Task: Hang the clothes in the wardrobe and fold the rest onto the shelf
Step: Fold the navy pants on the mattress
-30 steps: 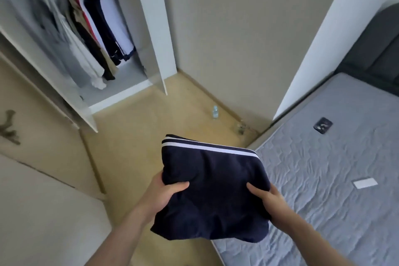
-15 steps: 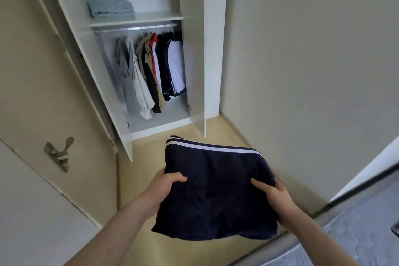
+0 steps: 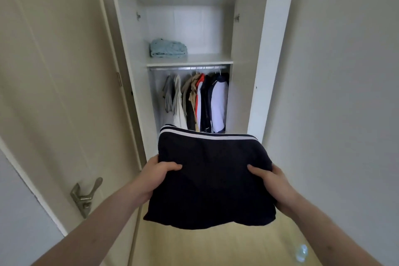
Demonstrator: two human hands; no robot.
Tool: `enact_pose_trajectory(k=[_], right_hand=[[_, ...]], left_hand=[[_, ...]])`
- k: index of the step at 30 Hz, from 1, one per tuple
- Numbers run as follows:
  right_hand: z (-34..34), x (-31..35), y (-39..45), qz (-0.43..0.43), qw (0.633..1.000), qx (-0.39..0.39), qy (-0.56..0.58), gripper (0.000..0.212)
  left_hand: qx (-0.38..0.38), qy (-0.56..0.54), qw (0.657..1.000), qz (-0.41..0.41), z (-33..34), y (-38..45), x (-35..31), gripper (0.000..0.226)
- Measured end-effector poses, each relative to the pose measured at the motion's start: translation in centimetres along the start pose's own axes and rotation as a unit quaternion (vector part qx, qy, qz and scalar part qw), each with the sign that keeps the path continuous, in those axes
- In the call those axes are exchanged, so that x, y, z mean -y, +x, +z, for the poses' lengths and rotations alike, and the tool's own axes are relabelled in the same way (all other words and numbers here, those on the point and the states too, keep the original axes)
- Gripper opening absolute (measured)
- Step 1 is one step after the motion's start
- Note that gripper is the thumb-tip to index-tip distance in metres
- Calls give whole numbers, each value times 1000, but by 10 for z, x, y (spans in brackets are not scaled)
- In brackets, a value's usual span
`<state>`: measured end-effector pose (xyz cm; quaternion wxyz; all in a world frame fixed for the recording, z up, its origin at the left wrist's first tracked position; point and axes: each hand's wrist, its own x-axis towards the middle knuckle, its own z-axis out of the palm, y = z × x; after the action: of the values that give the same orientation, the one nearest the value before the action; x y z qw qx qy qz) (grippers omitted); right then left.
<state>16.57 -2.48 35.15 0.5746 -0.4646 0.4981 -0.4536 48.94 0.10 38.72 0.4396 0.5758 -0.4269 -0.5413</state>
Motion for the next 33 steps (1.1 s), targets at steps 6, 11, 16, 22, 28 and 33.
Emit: enact_pose_trajectory(k=[6,11,16,22,28,33], right_hand=[[35,54,113,-35,999,6,-12,44],[70,101,200,-63,998,-10,-23,33],[91,135,271,-85,996,-33,-18,32],[88,172,356,-98,994,-44,-22,31],[75,202,464,-108,993,-48,-29,30],[59,225,565,-108,993,-55,-12,21]], left_hand=[[-11,1,999,47,-40,97,-67,39],[-15,-7,998,61,-71,182,-120,38],[-6,-5,997,75,-89,260,-161,35],[9,-12,996,88,-90,352,-200,37],[8,-18,994,108,-79,457,-237,38],[-4,-11,994,112,-65,548,-271,33]])
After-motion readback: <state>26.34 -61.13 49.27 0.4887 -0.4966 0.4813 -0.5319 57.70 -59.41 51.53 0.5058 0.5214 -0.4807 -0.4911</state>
